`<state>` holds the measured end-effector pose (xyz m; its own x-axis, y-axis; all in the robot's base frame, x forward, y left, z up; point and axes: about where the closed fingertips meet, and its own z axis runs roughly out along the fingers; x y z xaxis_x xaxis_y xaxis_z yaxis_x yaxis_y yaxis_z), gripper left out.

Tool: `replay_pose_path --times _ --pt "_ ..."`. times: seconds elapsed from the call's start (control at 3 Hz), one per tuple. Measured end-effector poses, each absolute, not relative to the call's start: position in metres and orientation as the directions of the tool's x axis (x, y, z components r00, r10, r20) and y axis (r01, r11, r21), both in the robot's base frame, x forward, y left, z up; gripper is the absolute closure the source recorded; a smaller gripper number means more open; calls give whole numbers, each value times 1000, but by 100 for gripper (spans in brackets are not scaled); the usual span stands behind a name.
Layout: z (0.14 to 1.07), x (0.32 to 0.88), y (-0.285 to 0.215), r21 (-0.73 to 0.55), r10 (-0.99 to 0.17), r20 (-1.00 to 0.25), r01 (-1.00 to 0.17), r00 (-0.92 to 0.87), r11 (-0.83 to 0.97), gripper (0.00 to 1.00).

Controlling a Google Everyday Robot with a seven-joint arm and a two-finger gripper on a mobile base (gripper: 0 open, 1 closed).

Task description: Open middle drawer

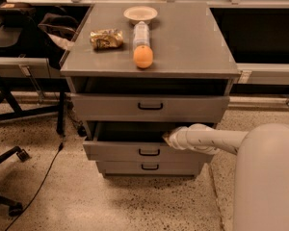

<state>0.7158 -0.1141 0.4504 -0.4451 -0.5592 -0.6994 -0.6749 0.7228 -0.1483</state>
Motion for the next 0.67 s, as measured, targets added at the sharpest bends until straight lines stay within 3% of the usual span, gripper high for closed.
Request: replay_pose_path --times 0.67 --pt "445 704 -97 -149 -600 -703 -747 -381 648 100"
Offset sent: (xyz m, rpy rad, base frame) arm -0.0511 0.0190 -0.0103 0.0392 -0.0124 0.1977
